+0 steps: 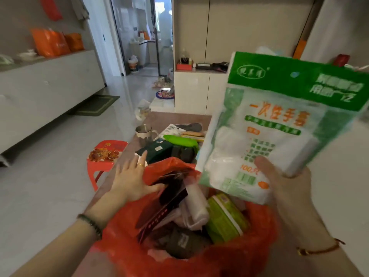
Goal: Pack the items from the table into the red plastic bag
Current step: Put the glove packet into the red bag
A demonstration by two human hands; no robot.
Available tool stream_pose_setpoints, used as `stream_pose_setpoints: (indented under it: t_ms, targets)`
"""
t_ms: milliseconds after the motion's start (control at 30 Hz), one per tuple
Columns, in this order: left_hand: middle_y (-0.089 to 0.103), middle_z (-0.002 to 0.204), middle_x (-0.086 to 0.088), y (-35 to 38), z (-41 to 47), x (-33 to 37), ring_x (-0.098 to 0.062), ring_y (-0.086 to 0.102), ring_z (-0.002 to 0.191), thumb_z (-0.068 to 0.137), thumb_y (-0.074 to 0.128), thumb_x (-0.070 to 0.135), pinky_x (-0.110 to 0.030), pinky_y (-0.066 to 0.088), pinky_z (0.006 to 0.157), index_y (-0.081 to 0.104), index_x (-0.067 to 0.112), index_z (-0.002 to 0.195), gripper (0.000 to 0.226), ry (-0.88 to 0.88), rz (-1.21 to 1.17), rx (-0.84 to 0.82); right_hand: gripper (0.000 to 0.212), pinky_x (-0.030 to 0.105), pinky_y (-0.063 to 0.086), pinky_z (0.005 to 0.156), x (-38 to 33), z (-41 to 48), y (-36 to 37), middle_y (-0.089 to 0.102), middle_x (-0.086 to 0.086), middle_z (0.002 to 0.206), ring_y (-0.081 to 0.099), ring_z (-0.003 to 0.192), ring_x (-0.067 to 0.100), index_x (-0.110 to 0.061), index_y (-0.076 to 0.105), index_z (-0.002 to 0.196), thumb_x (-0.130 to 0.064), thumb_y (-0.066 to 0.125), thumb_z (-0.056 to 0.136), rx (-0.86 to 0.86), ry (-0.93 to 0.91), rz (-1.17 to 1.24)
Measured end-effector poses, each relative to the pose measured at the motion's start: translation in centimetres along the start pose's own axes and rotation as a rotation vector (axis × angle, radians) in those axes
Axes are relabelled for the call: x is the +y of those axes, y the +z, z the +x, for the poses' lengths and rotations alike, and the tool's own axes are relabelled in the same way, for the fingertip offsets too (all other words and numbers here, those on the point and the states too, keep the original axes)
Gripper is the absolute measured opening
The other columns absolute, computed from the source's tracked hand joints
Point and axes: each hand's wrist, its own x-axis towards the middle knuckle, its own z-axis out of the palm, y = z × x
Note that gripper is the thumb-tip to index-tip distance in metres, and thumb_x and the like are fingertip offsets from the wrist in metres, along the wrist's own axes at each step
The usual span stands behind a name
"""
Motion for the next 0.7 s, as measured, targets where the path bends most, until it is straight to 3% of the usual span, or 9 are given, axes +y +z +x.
stream_pose_setpoints:
  t_ms: [33,100,200,267,300,400,533,600,700]
  targets:
    - [0.028,0.153,-0.005,-0.3,-0.6,0.0,-0.025,0.023,0.142,0.061,0.046,0.080,-0.046,0.019,0.114,0.009,0.019,0.148,0.113,-0.067,0.012,-0.072,0.022,0.022,0.055,0.047,0.2,-0.7,0.5,0.072,-0.020,0.070,0.070,0.061,0.003,-0.020,0.066,0.073,-0.013,0.082,0.059,-0.066,0.007,-0.050]
    - [0.052,0.136,-0.007,1.1,1.1,-3.2,-0.025,0.047,0.127,0.074,0.061,0.059,-0.039,0.036,0.104,0.041,0.013,0.135,0.079,-0.122,-0.072,-0.125,0.030,0.015,0.052,0.044,1.5,-2.1,1.6,0.067,-0.027,0.058,0.066,0.057,-0.005,-0.027,0.064,0.070,-0.001,0.079,0.065,-0.233,-0.012,-0.246]
    - [0.070,0.104,-0.009,2.4,3.4,-6.6,-0.027,0.066,0.092,0.068,0.071,0.054,-0.031,0.052,0.075,0.065,0.016,0.099,0.049,-0.156,-0.287,-0.106,0.013,0.011,0.050,0.060,4.0,-3.9,3.2,0.071,-0.025,0.083,0.067,0.071,-0.003,-0.035,0.070,0.082,-0.028,0.074,0.072,-0.522,-0.302,-0.645]
    - [0.068,0.069,-0.004,0.6,2.5,-5.6,-0.018,0.063,0.064,0.083,0.063,0.037,-0.021,0.044,0.059,0.064,0.019,0.070,0.023,-0.093,-0.428,-0.057,0.028,0.013,0.049,0.056,5.7,-4.6,3.4,0.074,-0.012,0.082,0.067,0.066,0.002,-0.032,0.064,0.100,-0.038,0.058,0.073,-0.677,-0.593,-0.974]
    - [0.064,0.064,0.001,-0.7,1.9,-4.6,-0.013,0.060,0.060,0.087,0.059,0.031,-0.022,0.043,0.058,0.062,0.020,0.066,0.024,-0.097,-0.512,-0.055,0.029,0.013,0.049,0.052,6.7,-5.0,3.3,0.074,-0.012,0.079,0.066,0.064,0.004,-0.032,0.062,0.101,-0.033,0.053,0.074,-0.768,-0.679,-1.092]
    - [0.070,0.081,-0.007,-3.0,1.4,-3.1,-0.020,0.068,0.075,0.089,0.055,0.031,-0.023,0.052,0.067,0.068,0.011,0.086,0.025,-0.103,-0.677,-0.106,0.032,0.012,0.046,0.045,8.8,-6.5,2.5,0.071,-0.014,0.073,0.062,0.055,0.005,-0.034,0.069,0.089,-0.020,0.046,0.070,-0.891,-0.857,-1.266]
    - [0.073,0.096,-0.016,-3.6,1.0,-2.5,-0.030,0.070,0.086,0.089,0.055,0.031,-0.033,0.057,0.078,0.068,0.002,0.102,0.034,-0.075,-0.736,-0.170,0.033,0.013,0.044,0.043,10.3,-6.1,2.7,0.070,-0.012,0.068,0.062,0.053,0.007,-0.032,0.072,0.081,-0.023,0.042,0.070,-0.844,-0.803,-1.433]
    - [0.072,0.101,-0.016,-3.9,0.7,-2.1,-0.031,0.070,0.091,0.089,0.056,0.031,-0.041,0.056,0.087,0.066,0.003,0.106,0.035,-0.069,-0.797,-0.199,0.022,0.015,0.045,0.045,10.3,-5.1,3.3,0.070,-0.011,0.070,0.063,0.056,0.010,-0.032,0.071,0.084,-0.033,0.057,0.066,-0.817,-0.744,-1.505]
    - [0.071,0.105,-0.017,-3.9,0.8,-2.7,-0.033,0.069,0.095,0.087,0.057,0.033,-0.048,0.053,0.092,0.065,0.006,0.109,0.035,-0.070,-0.848,-0.257,0.059,0.023,0.049,0.047,10.1,-3.4,4.1,0.070,-0.008,0.074,0.065,0.061,0.015,-0.030,0.071,0.089,-0.057,0.081,0.038,-0.788,-0.584,-1.581]
